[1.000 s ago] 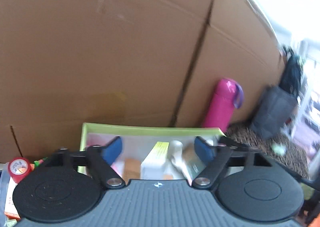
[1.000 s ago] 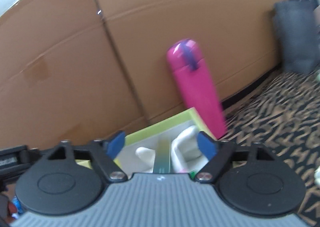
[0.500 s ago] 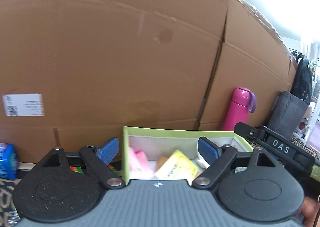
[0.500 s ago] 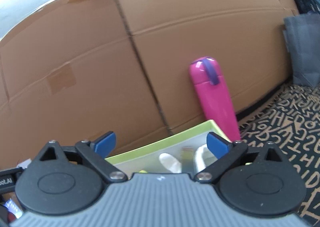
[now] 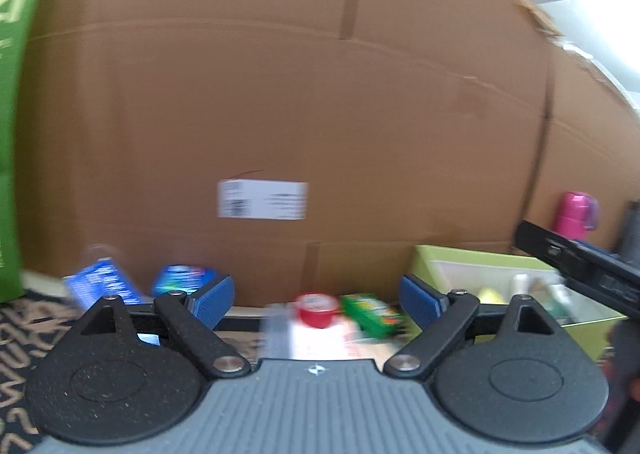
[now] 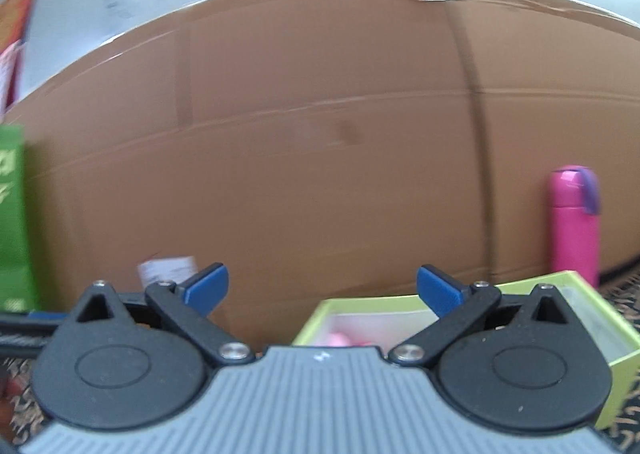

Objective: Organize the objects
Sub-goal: 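Grasp the steel wool with left tool while right tool grasps small green box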

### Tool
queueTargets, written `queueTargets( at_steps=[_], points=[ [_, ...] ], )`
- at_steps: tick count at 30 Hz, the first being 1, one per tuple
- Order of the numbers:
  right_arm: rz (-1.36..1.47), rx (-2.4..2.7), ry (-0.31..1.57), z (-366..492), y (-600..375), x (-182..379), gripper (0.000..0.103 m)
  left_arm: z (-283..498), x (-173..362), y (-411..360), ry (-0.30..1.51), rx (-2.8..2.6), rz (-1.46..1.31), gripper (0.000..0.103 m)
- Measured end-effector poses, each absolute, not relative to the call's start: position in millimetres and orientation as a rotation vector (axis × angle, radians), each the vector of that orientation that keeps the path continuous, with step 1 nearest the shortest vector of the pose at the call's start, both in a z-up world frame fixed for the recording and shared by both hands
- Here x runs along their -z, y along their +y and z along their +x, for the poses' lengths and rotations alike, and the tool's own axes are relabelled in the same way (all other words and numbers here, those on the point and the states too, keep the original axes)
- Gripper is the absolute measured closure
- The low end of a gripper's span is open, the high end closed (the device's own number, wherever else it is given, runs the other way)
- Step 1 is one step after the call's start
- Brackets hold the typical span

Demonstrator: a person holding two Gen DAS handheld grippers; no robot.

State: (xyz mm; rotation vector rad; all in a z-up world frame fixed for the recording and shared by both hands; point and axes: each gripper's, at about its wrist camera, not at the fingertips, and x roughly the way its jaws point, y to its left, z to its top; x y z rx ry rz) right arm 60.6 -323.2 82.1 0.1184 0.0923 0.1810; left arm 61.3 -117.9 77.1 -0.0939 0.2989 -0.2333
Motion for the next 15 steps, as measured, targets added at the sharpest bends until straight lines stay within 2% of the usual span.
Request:
queueTargets(
  at_steps=[6,9,11,15],
  points=[
    [0.004,-0.353,0.179,54,-272,-69,0.003,71,-42,-63,0.340,0.094,-0.111,0.010],
    [-0.059,-0.424,0.244,54,-248,-61,0.013,86,-36,-37,0.430,0.077,-0.187,0.010],
    [-0.093,-0.463,0.293,55,-235,-54,0.023,88,-38,-24,0.436,0.061,-0.243,0.010],
    [-0.138,-0.499,0.407,58,-219,-35,0.035,84,-42,-17,0.433,0.076,-0.290,0.010]
  ],
)
